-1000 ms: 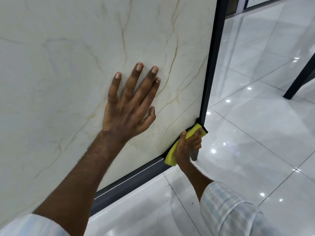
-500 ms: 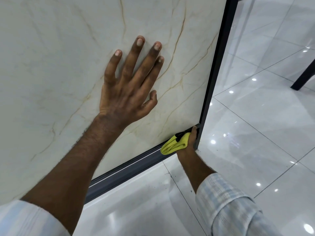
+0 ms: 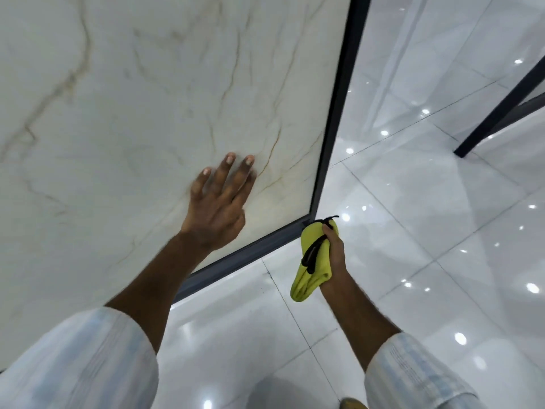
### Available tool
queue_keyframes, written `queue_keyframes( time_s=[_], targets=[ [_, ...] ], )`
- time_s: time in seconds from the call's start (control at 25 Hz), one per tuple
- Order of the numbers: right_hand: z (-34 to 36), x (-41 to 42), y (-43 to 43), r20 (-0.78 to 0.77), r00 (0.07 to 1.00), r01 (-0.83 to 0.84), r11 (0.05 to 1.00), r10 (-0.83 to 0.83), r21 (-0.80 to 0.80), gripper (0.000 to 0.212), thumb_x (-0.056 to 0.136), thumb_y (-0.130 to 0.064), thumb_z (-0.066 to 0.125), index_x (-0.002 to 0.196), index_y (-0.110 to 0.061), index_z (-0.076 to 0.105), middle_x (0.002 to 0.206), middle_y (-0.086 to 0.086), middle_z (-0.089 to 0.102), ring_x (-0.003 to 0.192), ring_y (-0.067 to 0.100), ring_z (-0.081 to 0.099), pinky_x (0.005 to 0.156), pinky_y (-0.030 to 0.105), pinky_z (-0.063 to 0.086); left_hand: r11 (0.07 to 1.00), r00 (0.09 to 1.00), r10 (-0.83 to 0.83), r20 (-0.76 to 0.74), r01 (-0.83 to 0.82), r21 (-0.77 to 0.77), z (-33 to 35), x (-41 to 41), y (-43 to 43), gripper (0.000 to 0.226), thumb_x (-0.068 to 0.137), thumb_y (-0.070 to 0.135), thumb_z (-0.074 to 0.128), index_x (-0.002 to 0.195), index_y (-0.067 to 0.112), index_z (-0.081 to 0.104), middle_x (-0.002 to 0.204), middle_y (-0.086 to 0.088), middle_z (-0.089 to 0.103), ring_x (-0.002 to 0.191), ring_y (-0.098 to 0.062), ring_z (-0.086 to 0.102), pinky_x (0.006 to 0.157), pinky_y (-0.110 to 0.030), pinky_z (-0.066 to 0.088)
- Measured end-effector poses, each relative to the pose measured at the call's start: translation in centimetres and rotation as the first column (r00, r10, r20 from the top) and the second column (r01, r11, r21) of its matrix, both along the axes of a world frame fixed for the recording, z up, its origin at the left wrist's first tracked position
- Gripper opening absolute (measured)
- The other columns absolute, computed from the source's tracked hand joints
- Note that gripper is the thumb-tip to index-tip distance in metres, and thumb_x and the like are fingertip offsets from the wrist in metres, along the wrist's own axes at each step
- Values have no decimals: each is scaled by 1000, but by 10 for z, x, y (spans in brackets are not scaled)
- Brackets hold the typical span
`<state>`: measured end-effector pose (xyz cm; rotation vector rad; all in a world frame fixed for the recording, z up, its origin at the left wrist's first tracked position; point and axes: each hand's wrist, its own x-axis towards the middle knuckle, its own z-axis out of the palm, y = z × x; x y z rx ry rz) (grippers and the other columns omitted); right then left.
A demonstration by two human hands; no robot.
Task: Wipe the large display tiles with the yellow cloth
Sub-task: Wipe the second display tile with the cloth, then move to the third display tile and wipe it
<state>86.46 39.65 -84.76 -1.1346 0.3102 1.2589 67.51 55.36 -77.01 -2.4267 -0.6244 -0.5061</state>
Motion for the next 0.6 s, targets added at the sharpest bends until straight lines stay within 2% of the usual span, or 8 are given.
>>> queue_keyframes(
  time_s=[0.04,0.08,0.16,0.24,0.36,0.48,0.52,0.6],
  targets=[
    [24,7,-12,45,999,13,1000,-14,9,39,107,-41,48,107,-16,77,123,27,69,96,27,73,73,36,55,988,999,-38,-9,36,-149,10,-5,-14,67,88,31,59,152,9,53,166,-13,39,157,-39,27,125,-54,13],
    [50,14,-20,70,996,53,998,-55,19,26,101,-37,62,104,-17,78,122,22,71,96,24,73,76,36,56,947,999,-40,27,46,-319,24,-12,-32,61,90,36,56,145,9,61,160,-15,48,152,-41,38,124,-55,21],
    [129,19,-38,222,971,96,995,-88,-28,25,89,-22,79,111,-12,76,117,9,72,96,18,71,82,31,56,757,980,130,150,-1,-653,65,-33,-74,62,92,46,52,138,8,67,143,-14,65,130,-39,64,110,-53,50],
    [194,9,-47,348,937,29,999,-13,-41,21,88,-15,80,109,-10,77,103,3,74,89,15,70,84,27,56,578,926,323,195,-30,-816,111,-60,-111,65,91,52,50,138,11,68,132,-11,72,114,-33,74,97,-49,58],
    [300,-20,-52,499,843,-222,975,201,-19,21,86,-20,83,107,-17,80,101,-1,75,93,19,68,84,30,53,473,849,485,208,-54,-879,207,-116,-157,65,90,53,53,138,12,68,133,-6,72,117,-26,72,101,-42,55],
    [385,-65,-36,677,640,-481,876,363,-15,34,86,-21,84,119,-26,76,111,-9,77,105,11,71,94,33,54,442,723,661,200,-159,-883,295,-182,-194,65,91,55,56,141,16,66,137,1,70,122,-19,69,103,-38,55],
    [404,-83,-28,729,577,-543,839,367,8,37,86,-22,85,121,-29,75,112,-11,75,107,8,70,97,35,54,443,679,704,210,-188,-877,319,-204,-204,65,91,56,56,141,16,66,138,2,69,123,-17,69,103,-36,55],
    [447,-125,-13,818,465,-665,744,338,70,41,82,-30,85,121,-35,73,112,-12,72,110,10,67,99,39,52,433,550,794,257,-216,-875,369,-248,-230,66,91,58,56,139,15,67,137,7,68,124,-11,66,104,-22,51]
  ],
)
